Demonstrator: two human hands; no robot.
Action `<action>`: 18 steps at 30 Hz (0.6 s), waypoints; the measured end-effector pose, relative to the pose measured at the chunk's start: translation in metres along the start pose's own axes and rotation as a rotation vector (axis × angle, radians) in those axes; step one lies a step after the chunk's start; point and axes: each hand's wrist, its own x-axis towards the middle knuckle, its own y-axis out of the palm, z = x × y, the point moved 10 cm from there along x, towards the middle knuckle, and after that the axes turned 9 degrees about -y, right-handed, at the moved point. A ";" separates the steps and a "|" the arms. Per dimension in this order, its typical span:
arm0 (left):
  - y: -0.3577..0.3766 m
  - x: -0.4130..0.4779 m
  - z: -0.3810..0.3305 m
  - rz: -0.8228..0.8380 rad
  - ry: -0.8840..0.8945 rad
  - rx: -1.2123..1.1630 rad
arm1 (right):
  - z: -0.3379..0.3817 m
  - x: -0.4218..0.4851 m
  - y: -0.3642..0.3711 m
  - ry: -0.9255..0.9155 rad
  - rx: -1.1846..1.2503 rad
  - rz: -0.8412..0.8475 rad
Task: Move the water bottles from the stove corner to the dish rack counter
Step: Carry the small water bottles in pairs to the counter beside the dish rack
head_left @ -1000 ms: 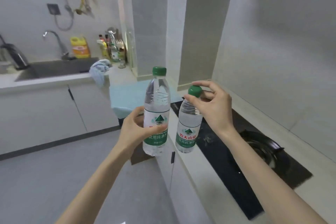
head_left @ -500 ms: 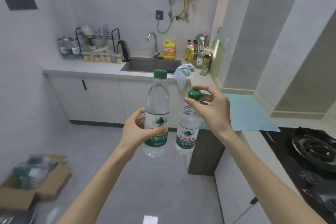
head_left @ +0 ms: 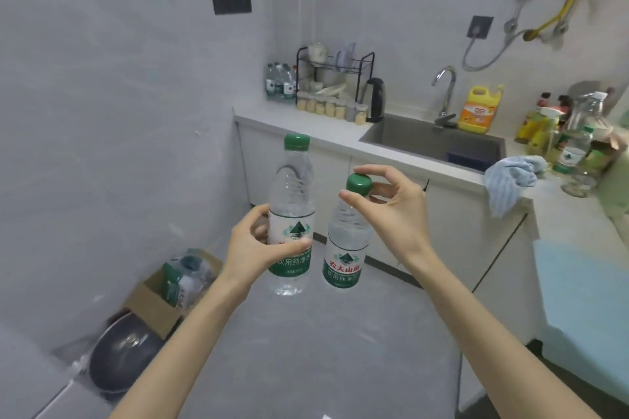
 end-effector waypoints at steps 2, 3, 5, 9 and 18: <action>-0.021 0.039 -0.002 -0.047 -0.014 -0.012 | -0.017 0.038 0.033 -0.002 0.037 0.043; -0.030 0.055 -0.006 -0.070 -0.020 -0.016 | -0.023 0.055 0.048 -0.008 0.051 0.060; -0.047 0.086 -0.014 -0.111 -0.016 -0.019 | -0.034 0.089 0.076 -0.023 0.074 0.093; -0.083 0.150 -0.024 -0.181 -0.029 -0.042 | -0.057 0.154 0.129 -0.047 0.114 0.133; -0.141 0.295 -0.025 -0.256 -0.029 -0.050 | -0.125 0.268 0.225 -0.037 0.147 0.160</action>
